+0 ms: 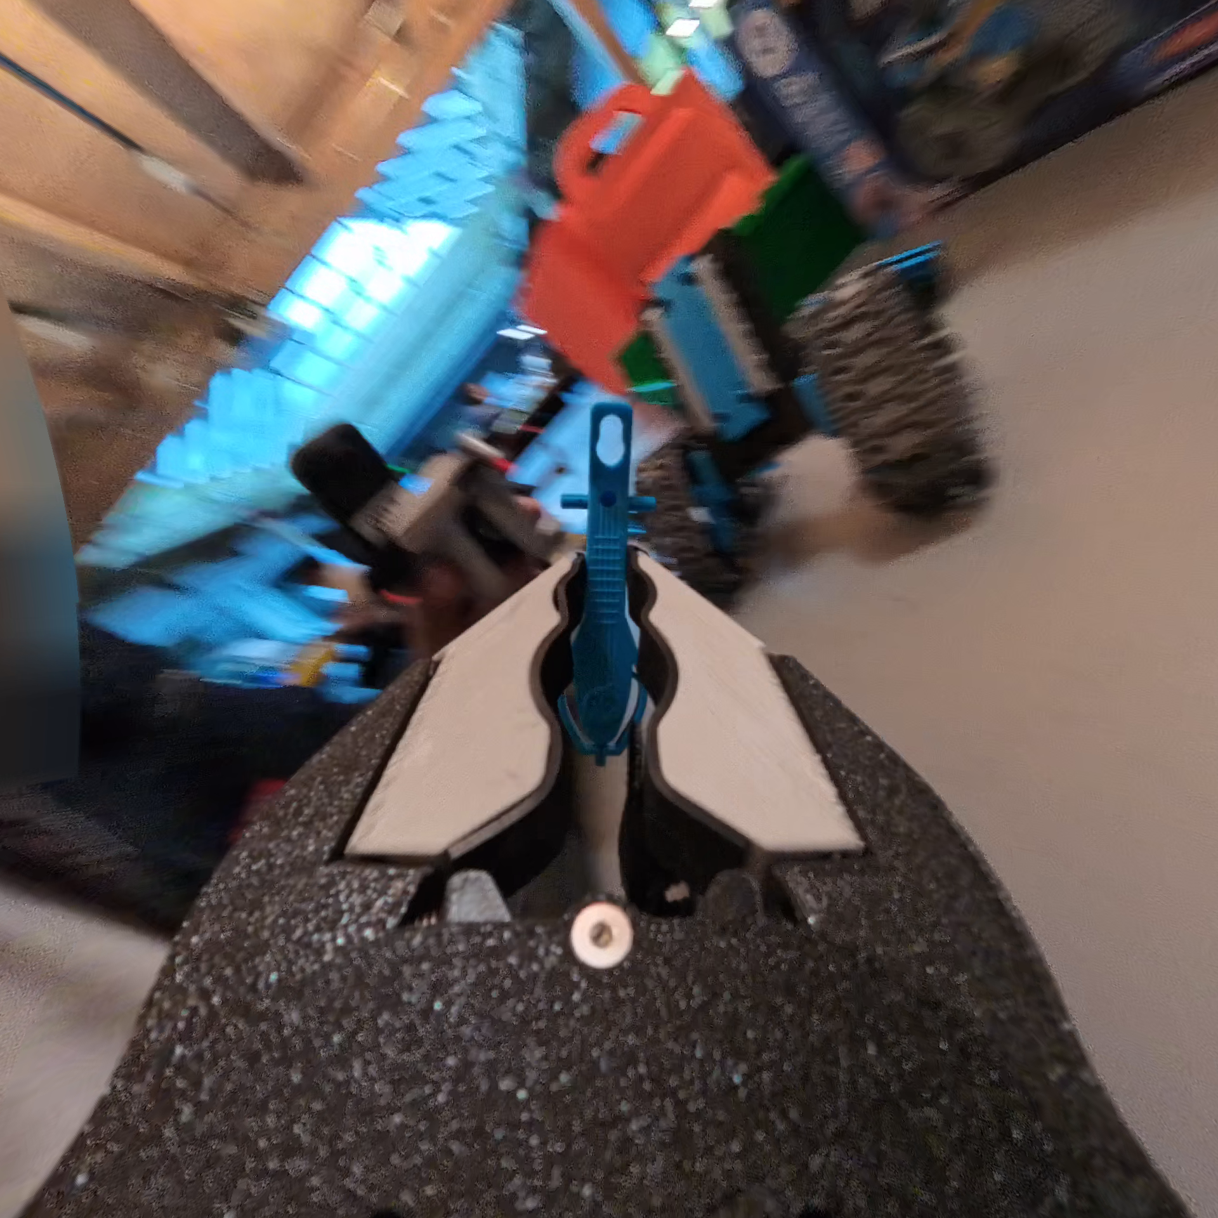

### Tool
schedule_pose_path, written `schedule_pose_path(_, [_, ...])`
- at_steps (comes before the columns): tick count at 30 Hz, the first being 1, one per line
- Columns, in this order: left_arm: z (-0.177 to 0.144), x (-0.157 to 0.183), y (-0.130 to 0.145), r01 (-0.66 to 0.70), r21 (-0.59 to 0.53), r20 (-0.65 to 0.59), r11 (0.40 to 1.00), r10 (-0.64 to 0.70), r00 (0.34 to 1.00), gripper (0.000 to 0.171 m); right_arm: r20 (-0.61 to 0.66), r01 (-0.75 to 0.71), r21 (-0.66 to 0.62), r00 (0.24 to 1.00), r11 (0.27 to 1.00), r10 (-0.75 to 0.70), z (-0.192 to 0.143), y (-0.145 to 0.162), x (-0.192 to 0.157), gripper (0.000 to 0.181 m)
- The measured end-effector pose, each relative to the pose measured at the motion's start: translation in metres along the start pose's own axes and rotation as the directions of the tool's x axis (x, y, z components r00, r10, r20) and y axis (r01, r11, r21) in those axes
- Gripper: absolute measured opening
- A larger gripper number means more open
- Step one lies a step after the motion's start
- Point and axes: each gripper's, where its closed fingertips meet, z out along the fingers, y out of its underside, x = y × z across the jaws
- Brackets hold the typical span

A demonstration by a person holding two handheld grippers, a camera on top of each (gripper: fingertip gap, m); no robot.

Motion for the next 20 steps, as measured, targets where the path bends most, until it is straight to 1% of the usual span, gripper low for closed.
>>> schedule_pose_path(1, [-0.004, -0.002, -0.007, 0.153, 0.05, -0.069, 0.987, -0.149, 0.986, 0.006, -0.107, 0.111, -0.033, 0.988, 0.993, -0.114, -0.001, 0.002, 0.009, 0.009])
schedule_pose_path(2, [-0.008, -0.006, -0.014, 0.294, 0.086, -0.13, 0.952, -0.281, 0.951, 0.006, -0.138, 0.213, -0.063, 0.966, 0.975, -0.219, 0.0, 0.002, 0.006, 0.01])
schedule_pose_path(3, [-0.012, -0.011, -0.02, 0.398, 0.121, -0.178, 0.91, -0.374, 0.91, 0.006, -0.103, 0.294, -0.052, 0.949, 0.954, -0.298, 0.002, 0.001, -0.008, 0.01])
schedule_pose_path(5, [-0.018, -0.016, -0.029, 0.538, 0.158, -0.275, 0.828, -0.487, 0.829, 0.005, 0.005, 0.401, -0.01, 0.916, 0.916, -0.401, 0.007, 0.003, -0.039, 0.01])
schedule_pose_path(6, [-0.02, -0.017, -0.031, 0.584, 0.162, -0.307, 0.795, -0.522, 0.796, 0.005, 0.034, 0.433, -0.008, 0.901, 0.902, -0.432, 0.009, 0.006, -0.047, 0.01])
schedule_pose_path(8, [-0.021, -0.02, -0.032, 0.627, 0.17, -0.334, 0.76, -0.555, 0.762, 0.005, 0.024, 0.483, -0.028, 0.875, 0.875, -0.483, 0.011, 0.011, -0.049, 0.01])
schedule_pose_path(9, [-0.022, -0.019, -0.033, 0.63, 0.172, -0.342, 0.757, -0.554, 0.759, 0.005, 0.018, 0.494, -0.036, 0.87, 0.869, -0.494, 0.012, 0.012, -0.048, 0.01])
schedule_pose_path(11, [-0.021, -0.016, -0.033, 0.614, 0.163, -0.343, 0.772, -0.539, 0.769, 0.005, 0.026, 0.476, -0.045, 0.879, 0.878, -0.475, 0.013, 0.014, -0.047, 0.01])
schedule_pose_path(13, [-0.017, -0.009, -0.03, 0.596, 0.137, -0.347, 0.791, -0.525, 0.777, 0.005, 0.036, 0.428, -0.044, 0.904, 0.903, -0.427, 0.013, 0.013, -0.043, 0.01])
schedule_pose_path(14, [-0.016, -0.005, -0.029, 0.587, 0.123, -0.354, 0.8, -0.517, 0.779, 0.005, 0.06, 0.377, -0.042, 0.925, 0.925, -0.375, 0.012, 0.013, -0.042, 0.01])
schedule_pose_path(15, [-0.015, -0.001, -0.028, 0.575, 0.108, -0.361, 0.811, -0.507, 0.783, 0.006, 0.107, 0.293, -0.034, 0.952, 0.956, -0.288, 0.012, 0.013, -0.042, 0.01])
schedule_pose_path(16, [-0.013, 0.003, -0.026, 0.558, 0.093, -0.362, 0.825, -0.494, 0.791, 0.006, 0.169, 0.173, -0.02, 0.971, 0.985, -0.168, 0.009, 0.009, -0.044, 0.01])
schedule_pose_path(17, [-0.011, 0.008, -0.024, 0.534, 0.079, -0.358, 0.841, -0.476, 0.803, 0.006, 0.236, 0.049, 0.001, 0.971, 0.999, -0.047, 0.005, 0.003, -0.046, 0.01])
schedule_pose_path(18, [-0.01, 0.012, -0.022, 0.51, 0.066, -0.356, 0.858, -0.457, 0.815, 0.006, 0.298, -0.069, 0.019, 0.953, 0.997, 0.06, 0.001, -0.003, -0.045, 0.011])
schedule_pose_path(20, [-0.007, 0.021, -0.018, 0.463, 0.039, -0.358, 0.886, -0.42, 0.834, 0.006, 0.418, -0.285, 0.033, 0.874, 0.958, 0.246, -0.01, -0.017, -0.043, 0.01])
